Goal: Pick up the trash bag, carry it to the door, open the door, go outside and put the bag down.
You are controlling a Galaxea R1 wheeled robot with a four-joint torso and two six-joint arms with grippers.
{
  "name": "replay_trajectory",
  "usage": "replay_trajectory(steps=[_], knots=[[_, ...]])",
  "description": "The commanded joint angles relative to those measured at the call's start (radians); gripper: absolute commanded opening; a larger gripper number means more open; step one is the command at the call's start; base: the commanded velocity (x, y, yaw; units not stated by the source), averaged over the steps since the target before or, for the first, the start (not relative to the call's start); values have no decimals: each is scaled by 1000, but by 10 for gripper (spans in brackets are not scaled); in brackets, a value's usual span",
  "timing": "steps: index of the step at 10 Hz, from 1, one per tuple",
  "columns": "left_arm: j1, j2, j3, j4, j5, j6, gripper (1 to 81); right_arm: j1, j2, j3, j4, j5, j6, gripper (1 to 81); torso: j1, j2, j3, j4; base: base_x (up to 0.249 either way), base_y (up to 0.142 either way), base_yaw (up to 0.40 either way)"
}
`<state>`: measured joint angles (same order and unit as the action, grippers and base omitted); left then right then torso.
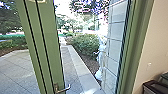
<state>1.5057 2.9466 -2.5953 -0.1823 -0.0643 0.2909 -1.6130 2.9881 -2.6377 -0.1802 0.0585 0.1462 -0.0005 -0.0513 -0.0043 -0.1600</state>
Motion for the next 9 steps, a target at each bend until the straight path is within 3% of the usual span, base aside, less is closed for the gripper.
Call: replay_trajectory(steps=[1, 7, 8, 9], knots=[[-37, -23, 11, 12, 40, 5, 10, 37, -47, 55, -7, -34, -2, 811, 1, 0, 0, 0, 0, 0, 215], [-32, -20, 4, 21, 41, 5, 10, 46, -45, 50, -2, -31, 1, 811, 1, 0, 0, 0, 0, 0, 215], [-32, -18, 4, 21, 41, 5, 10, 44, -45, 50, -2, -29, 1, 811, 1, 0, 0, 46, 0, 0, 209], [-32, -18, 3, 21, 41, 5, 10, 43, -45, 48, -2, -29, 1, 811, 1, 0, 0, 99, 0, 0, 205]])
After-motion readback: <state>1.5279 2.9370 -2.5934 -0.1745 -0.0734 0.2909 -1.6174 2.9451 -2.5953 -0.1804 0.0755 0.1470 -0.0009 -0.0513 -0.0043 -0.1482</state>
